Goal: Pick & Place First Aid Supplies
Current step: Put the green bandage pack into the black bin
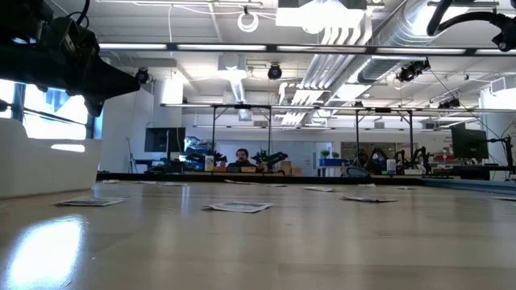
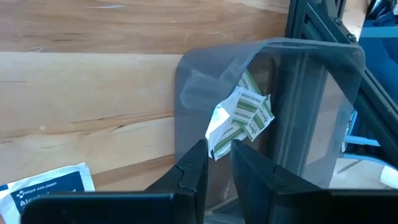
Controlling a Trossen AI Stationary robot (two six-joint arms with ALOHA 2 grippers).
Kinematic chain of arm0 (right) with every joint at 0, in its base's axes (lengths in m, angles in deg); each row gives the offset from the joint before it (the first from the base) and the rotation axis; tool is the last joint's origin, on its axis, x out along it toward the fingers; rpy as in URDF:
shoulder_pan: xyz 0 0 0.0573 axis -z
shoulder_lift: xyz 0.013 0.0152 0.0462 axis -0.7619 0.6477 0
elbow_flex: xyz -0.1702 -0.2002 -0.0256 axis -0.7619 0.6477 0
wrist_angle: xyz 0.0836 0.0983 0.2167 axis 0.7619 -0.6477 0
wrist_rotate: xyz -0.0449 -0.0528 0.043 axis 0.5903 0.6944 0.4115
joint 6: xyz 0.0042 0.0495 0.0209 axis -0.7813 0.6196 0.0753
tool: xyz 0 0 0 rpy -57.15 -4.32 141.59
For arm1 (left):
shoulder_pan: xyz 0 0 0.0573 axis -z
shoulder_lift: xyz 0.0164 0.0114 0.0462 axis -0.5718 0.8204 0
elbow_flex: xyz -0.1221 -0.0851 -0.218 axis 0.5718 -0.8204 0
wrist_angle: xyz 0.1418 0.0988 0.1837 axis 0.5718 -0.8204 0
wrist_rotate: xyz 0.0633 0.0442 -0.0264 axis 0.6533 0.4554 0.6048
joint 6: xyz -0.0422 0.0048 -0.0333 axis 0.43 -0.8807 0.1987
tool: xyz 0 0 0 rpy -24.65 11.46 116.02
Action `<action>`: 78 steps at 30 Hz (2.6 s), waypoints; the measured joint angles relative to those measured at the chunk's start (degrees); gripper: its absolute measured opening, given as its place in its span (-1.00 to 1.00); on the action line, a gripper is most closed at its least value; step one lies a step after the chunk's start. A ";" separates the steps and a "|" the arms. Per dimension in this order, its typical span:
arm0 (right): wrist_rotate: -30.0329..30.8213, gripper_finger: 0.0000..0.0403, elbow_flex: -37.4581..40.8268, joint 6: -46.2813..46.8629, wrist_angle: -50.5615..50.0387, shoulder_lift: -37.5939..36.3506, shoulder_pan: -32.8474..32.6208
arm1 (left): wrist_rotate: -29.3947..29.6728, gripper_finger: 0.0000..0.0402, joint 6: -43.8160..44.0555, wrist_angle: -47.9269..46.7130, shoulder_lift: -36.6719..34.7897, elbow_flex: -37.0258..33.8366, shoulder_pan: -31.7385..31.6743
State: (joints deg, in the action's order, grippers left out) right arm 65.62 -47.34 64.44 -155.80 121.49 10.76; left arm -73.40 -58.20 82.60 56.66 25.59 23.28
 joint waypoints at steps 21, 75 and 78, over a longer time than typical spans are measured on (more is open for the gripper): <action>-3.92 -0.69 4.83 -0.65 5.74 -0.11 2.12 | -0.02 -0.70 -0.01 -0.01 -0.01 -0.02 0.00; 13.26 -1.00 23.38 2.12 28.70 -25.36 -16.12 | 0.00 -0.70 0.00 0.00 -0.02 -0.02 -0.02; 12.66 -1.00 24.98 2.28 26.86 -27.39 -16.09 | -0.01 -0.70 0.00 0.00 -0.02 0.00 -0.01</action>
State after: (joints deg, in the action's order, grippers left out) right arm 78.28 -22.36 66.72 -128.95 94.10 -5.33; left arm -73.41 -58.20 82.60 56.64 25.59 23.27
